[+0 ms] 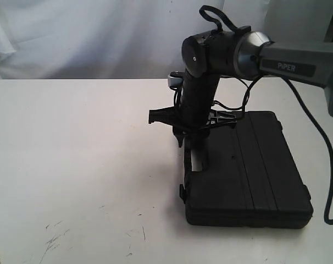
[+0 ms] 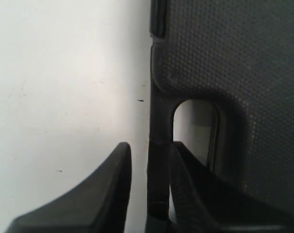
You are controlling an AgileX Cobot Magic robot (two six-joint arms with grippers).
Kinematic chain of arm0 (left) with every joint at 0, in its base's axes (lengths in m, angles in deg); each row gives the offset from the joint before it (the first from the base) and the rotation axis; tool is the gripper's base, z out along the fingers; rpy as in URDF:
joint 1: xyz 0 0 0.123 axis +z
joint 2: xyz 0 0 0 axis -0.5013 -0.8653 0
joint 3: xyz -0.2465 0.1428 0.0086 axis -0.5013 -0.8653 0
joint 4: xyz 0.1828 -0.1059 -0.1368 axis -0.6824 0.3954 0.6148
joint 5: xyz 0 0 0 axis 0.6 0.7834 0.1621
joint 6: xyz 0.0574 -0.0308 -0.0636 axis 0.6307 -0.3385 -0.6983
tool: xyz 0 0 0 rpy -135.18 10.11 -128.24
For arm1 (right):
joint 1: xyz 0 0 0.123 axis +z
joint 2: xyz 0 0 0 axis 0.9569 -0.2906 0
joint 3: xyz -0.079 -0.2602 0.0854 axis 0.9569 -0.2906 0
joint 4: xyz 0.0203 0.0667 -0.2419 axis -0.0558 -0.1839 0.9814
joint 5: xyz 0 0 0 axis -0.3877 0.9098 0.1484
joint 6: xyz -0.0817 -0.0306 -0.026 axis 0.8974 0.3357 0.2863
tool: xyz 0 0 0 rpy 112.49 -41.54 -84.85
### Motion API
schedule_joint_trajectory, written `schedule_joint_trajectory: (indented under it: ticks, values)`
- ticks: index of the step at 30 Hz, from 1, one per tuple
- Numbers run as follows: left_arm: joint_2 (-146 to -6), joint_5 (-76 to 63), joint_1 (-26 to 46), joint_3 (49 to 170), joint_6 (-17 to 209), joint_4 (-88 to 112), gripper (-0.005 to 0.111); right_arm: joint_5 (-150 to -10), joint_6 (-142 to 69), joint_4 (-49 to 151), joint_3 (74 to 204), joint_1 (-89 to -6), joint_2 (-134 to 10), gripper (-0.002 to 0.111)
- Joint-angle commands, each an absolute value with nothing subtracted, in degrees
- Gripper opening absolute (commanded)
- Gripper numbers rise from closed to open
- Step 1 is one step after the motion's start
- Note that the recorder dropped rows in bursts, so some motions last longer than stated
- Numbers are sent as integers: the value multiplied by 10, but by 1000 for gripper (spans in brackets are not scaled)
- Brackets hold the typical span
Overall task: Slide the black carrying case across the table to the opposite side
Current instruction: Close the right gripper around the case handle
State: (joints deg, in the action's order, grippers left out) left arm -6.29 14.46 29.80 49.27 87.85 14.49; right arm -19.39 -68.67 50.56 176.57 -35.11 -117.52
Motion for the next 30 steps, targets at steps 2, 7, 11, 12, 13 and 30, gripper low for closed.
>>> schedule_joint_trajectory:
  ticks: [2, 7, 11, 12, 13, 30]
  values:
    - [-61, 139, 295, 490, 877, 146, 0, -199, -688, 515, 1769, -350, -1172, 27]
    - [-61, 139, 295, 490, 877, 146, 0, -198, -687, 513, 1769, -350, -1172, 34]
    - [-61, 139, 295, 490, 877, 146, 0, -195, -684, 512, 1769, -350, -1172, 39]
    - [-61, 139, 295, 490, 877, 146, 0, -195, -684, 512, 1769, -350, -1172, 39]
    - [-61, 139, 295, 490, 877, 146, 0, -195, -684, 512, 1769, -350, -1172, 39]
    - [-61, 139, 295, 490, 877, 146, 0, -191, -690, 502, 1769, -349, -1209, 39]
